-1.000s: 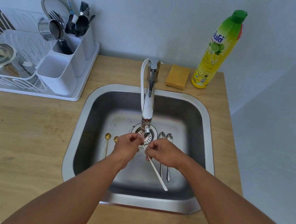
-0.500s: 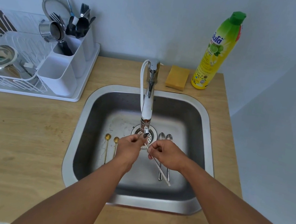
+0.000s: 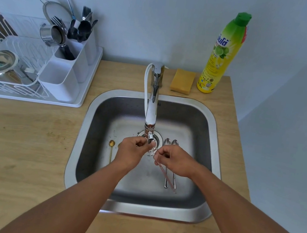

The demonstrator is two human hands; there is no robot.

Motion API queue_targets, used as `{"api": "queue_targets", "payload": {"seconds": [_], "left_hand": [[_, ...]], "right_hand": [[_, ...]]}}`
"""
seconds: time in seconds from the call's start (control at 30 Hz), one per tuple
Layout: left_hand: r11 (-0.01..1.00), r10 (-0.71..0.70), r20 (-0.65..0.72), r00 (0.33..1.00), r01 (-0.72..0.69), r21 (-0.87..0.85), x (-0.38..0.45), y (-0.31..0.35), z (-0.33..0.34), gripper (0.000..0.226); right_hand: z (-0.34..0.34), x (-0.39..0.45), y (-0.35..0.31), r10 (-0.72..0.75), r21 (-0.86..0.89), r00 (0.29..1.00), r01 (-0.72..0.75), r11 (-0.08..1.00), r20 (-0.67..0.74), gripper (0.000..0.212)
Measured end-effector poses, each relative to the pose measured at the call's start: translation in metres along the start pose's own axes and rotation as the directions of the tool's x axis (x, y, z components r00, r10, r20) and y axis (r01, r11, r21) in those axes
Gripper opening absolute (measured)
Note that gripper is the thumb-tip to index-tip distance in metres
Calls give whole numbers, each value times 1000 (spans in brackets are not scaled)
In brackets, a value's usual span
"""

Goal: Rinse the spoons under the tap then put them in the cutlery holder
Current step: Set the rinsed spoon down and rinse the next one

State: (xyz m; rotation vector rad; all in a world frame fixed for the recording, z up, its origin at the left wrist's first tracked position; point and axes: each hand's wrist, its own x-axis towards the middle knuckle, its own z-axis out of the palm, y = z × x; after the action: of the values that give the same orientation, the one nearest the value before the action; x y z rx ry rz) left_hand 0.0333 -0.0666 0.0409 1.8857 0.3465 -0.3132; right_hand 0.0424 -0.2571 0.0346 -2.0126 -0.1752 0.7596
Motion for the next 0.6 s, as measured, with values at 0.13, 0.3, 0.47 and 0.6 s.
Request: {"api": "queue_targets", "payload": {"seconds": [0.13, 0.3, 0.47, 0.6], "left_hand": [[991, 43, -34, 998, -39, 127, 3, 12, 3, 28], [983, 111, 32, 993, -115, 145, -4, 14, 1, 14], [987, 145, -16, 989, -143, 74, -4, 11, -5, 2], [977, 200, -98, 975, -191, 93, -5, 16, -6, 15]], "right_hand": [[1, 4, -9, -50, 2, 999, 50, 999, 0, 12], [2, 7, -9, -64, -16, 998, 64, 998, -7, 11], [9, 6, -4, -77, 46, 997, 78, 996, -22, 14], [12, 6, -6, -112, 95, 994, 111, 989, 5, 16]]}}
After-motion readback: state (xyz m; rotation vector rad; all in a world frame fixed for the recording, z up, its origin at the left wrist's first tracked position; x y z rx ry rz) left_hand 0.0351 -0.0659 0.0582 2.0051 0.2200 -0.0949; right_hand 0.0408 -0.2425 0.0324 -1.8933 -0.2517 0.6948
